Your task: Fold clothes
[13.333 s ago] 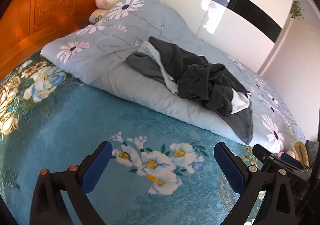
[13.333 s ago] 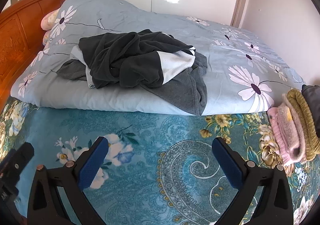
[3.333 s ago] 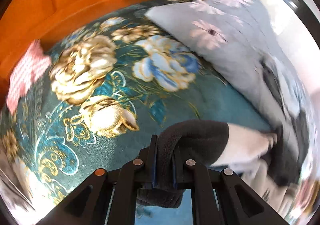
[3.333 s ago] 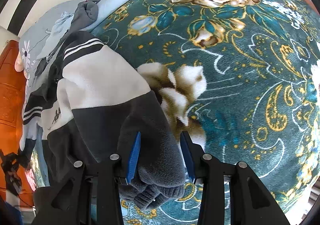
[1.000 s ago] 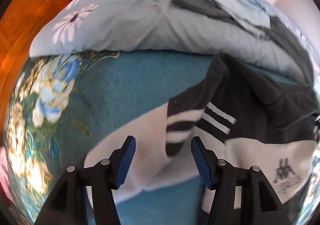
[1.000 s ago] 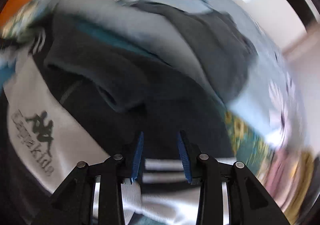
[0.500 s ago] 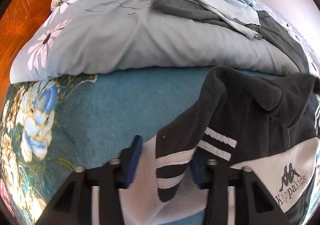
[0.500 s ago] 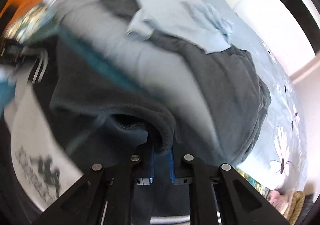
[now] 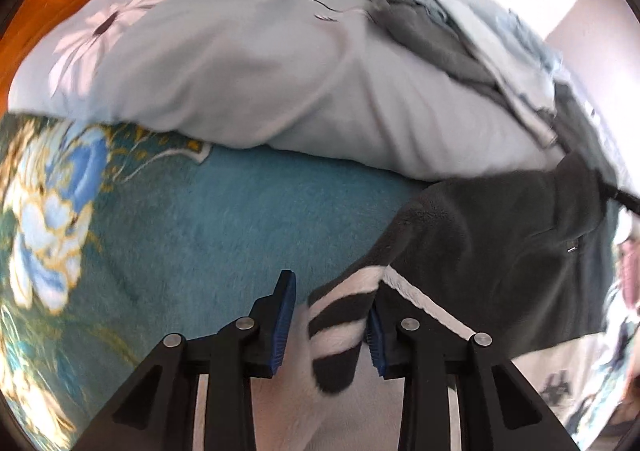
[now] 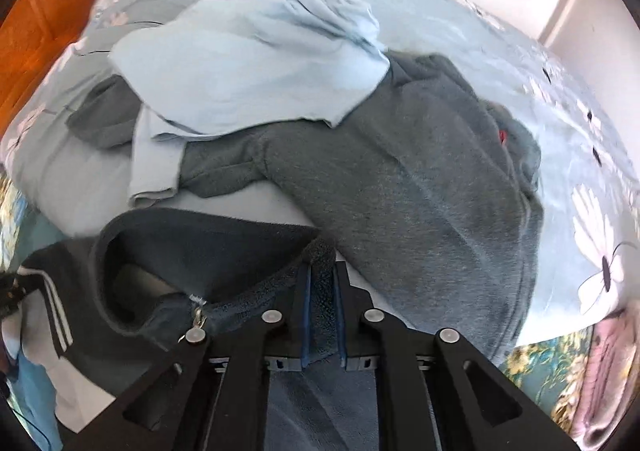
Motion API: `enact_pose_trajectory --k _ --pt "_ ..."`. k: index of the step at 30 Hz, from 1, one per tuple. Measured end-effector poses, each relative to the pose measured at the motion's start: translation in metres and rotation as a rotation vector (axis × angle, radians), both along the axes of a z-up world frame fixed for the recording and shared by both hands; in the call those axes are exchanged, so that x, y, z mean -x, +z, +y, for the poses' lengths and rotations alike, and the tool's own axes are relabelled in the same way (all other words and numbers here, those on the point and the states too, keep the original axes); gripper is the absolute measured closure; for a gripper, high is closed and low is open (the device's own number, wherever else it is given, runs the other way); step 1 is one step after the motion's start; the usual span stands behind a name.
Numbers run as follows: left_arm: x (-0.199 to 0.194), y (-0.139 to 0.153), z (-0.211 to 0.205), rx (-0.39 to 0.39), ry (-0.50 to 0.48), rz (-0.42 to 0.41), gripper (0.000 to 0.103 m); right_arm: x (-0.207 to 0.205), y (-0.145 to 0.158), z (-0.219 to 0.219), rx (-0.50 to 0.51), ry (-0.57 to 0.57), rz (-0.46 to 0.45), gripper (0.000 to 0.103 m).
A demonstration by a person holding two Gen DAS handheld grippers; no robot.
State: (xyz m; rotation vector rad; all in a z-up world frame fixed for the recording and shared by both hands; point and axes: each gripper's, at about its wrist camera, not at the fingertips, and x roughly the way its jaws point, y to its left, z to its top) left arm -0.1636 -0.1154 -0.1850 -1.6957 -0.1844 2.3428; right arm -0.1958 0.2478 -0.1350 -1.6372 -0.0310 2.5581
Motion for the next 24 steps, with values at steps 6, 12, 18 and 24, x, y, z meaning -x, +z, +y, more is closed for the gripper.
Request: enact_pose_trajectory --k 6,12,18,24 --pt "-0.066 0.039 -0.047 -0.182 0.089 0.054 0.053 -0.074 0.044 0.008 0.065 -0.005 0.11 0.07" --pt "-0.173 0.029 -0.052 -0.246 0.105 -0.025 0.051 -0.224 0.016 0.018 0.173 -0.026 -0.015 0.065" --pt "-0.247 -0.007 -0.044 -0.212 0.054 -0.136 0.051 -0.366 -0.033 0.045 0.418 -0.271 -0.104 0.065" --pt "-0.283 -0.024 -0.027 -0.207 0.058 -0.153 0.05 -0.416 -0.058 0.038 0.671 -0.349 -0.099 0.065"
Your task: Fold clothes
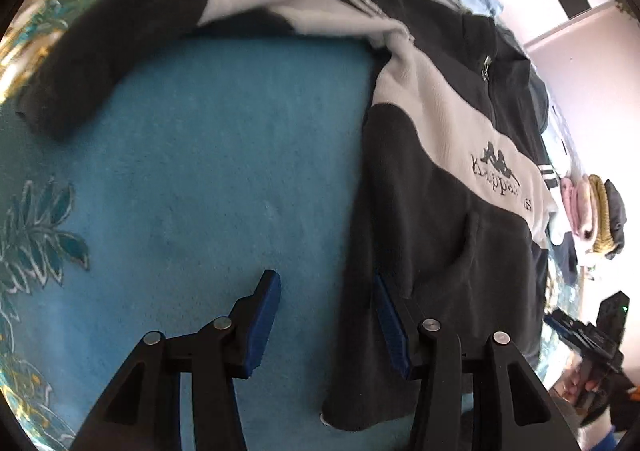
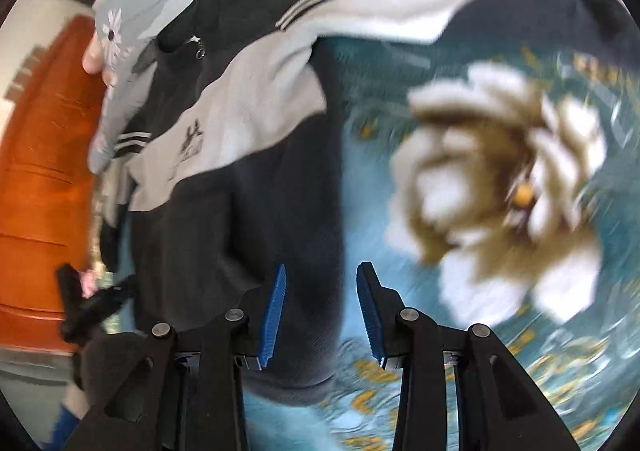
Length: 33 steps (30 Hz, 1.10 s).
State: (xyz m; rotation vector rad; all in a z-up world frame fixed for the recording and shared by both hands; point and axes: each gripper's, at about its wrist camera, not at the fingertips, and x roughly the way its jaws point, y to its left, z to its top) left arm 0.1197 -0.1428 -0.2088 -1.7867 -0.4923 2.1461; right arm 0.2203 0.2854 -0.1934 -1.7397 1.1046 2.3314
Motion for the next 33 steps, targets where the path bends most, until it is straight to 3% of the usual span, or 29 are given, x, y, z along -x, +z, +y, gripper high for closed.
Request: enact_pose_trajectory --k 3,7,9,10,12,18,21,23,25,26,30,33 --pt "-0.007 0.003 0.005 -0.052 0.006 -0.018 0.05 -0.007 -0.007 -0.007 0.064 -0.004 0.0 0.065" --pt "-0.021 0.0 0.025 -0.009 -0.063 -0.015 0.052 -0.012 -0.012 -0.02 0.075 0.046 -0.004 0.066" --pt "-0.024 0.002 0.026 -0.002 -0.063 -0.013 0.055 -0.015 -0.014 -0.019 0.072 0.035 -0.004 0.08" --pt "-0.025 0.003 0.025 -0.002 -0.06 -0.014 0.072 -0.015 -0.014 -0.018 0.067 0.029 -0.013 0.092" --pt "-0.028 0.004 0.024 0.02 -0.058 -0.013 0.093 -0.023 -0.011 -0.009 0.052 0.016 -0.013 0.095" --pt "-0.031 0.005 -0.001 -0.015 0.004 -0.036 0.091 -0.034 -0.014 0.011 0.0 -0.04 -0.047 0.098" --pt "-0.029 0.012 -0.01 -0.053 0.036 -0.028 0.089 -0.042 -0.011 0.02 0.045 -0.062 -0.004 0.097" --pt "-0.024 0.019 -0.02 -0.079 0.06 -0.015 0.081 -0.044 -0.003 0.028 0.048 -0.086 0.023 0.096" --pt "-0.017 0.031 -0.032 0.004 0.096 0.043 0.062 -0.043 0.004 0.035 0.045 -0.097 0.043 0.096" --pt "-0.013 0.037 -0.038 0.065 0.111 0.073 0.06 -0.042 0.007 0.037 0.042 -0.098 0.049 0.096" --pt "0.012 0.053 -0.052 0.557 0.086 0.201 0.047 -0.028 0.011 0.036 0.018 -0.095 0.053 0.096" --pt "0.028 0.048 -0.052 0.787 -0.016 0.248 0.041 -0.02 0.008 0.031 -0.004 -0.073 0.037 0.096"
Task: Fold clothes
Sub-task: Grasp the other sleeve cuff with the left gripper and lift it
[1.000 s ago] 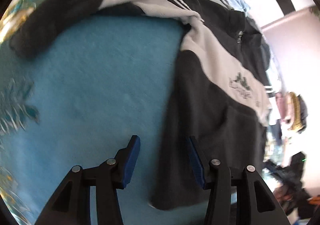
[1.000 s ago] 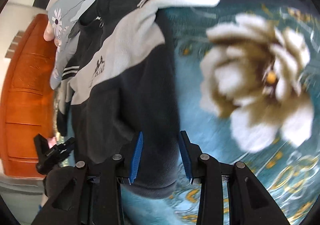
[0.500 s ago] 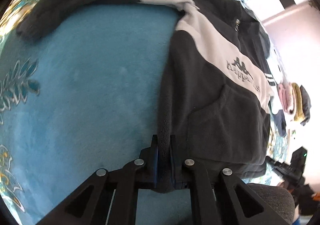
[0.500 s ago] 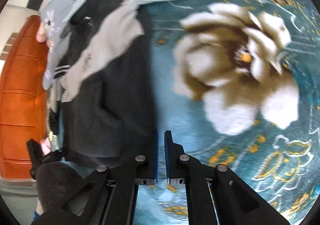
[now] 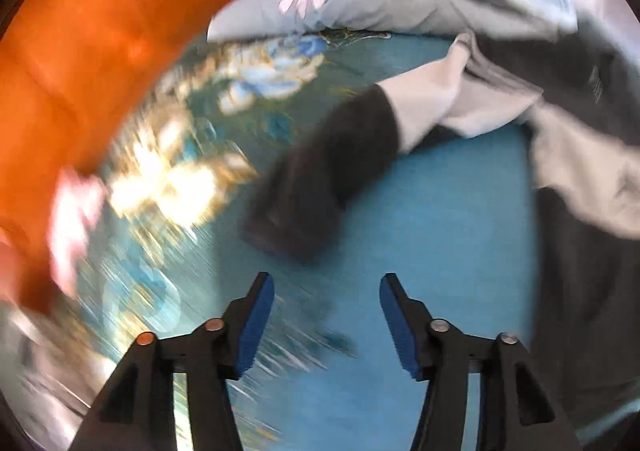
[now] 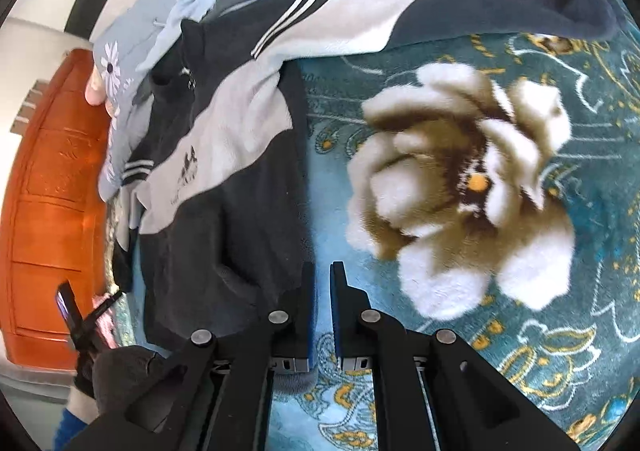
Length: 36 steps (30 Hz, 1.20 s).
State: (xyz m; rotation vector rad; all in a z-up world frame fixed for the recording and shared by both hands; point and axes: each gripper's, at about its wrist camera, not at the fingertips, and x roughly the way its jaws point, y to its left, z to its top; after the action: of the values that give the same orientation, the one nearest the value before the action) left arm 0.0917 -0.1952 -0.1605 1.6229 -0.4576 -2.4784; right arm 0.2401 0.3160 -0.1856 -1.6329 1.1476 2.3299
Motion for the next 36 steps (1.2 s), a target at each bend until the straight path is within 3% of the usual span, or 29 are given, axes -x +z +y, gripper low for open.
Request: enact_pose_trajectory --k 2,7,9,11,14,16,17,18,19,20,21,22,24,26,30,33,34,36 --pt "0.011 -0.013 0.008 0.143 -0.073 -0.013 0.041 0.005 -0.003 -0.004 -0.019 0.018 -0.013 0.096" --pt "0.018 -0.05 0.013 0.412 -0.231 -0.054 0.039 0.019 -0.004 -0.009 -0.046 0.045 -0.033 0.091" --pt "0.02 -0.053 0.01 0.422 -0.243 -0.05 0.041 0.023 -0.003 -0.009 -0.054 0.051 -0.039 0.087" --pt "0.023 -0.047 0.001 0.375 -0.211 -0.025 0.065 0.028 -0.001 -0.009 -0.057 0.05 -0.037 0.085" --pt "0.034 -0.025 -0.016 0.236 -0.132 0.01 0.07 0.034 -0.002 -0.008 -0.06 0.046 -0.044 0.084" --pt "0.047 -0.003 -0.038 0.016 -0.053 -0.002 0.072 0.038 -0.004 -0.007 -0.058 0.046 -0.049 0.084" --pt "0.054 0.008 -0.053 -0.134 0.004 -0.006 0.072 0.039 -0.004 -0.007 -0.056 0.047 -0.051 0.084" --pt "0.061 0.02 -0.077 -0.354 0.093 -0.008 0.072 0.04 -0.005 -0.007 -0.055 0.049 -0.05 0.084" --pt "0.067 0.03 -0.108 -0.64 0.211 -0.004 0.072 0.041 -0.005 -0.007 -0.053 0.052 -0.048 0.084" --pt "0.07 0.034 -0.134 -0.872 0.305 0.006 0.072 0.042 -0.006 -0.007 -0.051 0.054 -0.047 0.084" --pt "0.07 0.033 -0.154 -1.043 0.393 0.02 0.072 0.043 -0.006 -0.007 -0.05 0.056 -0.045 0.084" --pt "0.071 0.032 -0.174 -1.161 0.488 0.041 0.072 0.044 -0.007 -0.008 -0.047 0.057 -0.045 0.084" --pt "0.069 0.03 -0.195 -1.186 0.609 0.071 0.073 0.046 -0.009 -0.008 -0.038 0.053 -0.045 0.084" --pt "0.067 0.026 -0.205 -1.113 0.673 0.077 0.075 0.047 -0.009 -0.009 -0.03 0.05 -0.04 0.084" --pt "0.058 0.014 -0.207 -1.073 0.704 0.092 0.076 0.05 -0.001 -0.011 -0.047 0.068 -0.017 0.084" --pt "0.052 0.017 -0.206 -1.031 0.714 0.148 0.064 0.051 0.003 -0.006 -0.059 0.064 -0.016 0.083" --pt "0.051 0.017 -0.206 -1.021 0.719 0.166 0.051 0.051 0.003 -0.003 -0.058 0.057 -0.016 0.082" --pt "0.052 0.008 -0.202 -0.992 0.713 0.153 0.039 0.05 0.001 0.001 -0.045 0.034 -0.019 0.078"
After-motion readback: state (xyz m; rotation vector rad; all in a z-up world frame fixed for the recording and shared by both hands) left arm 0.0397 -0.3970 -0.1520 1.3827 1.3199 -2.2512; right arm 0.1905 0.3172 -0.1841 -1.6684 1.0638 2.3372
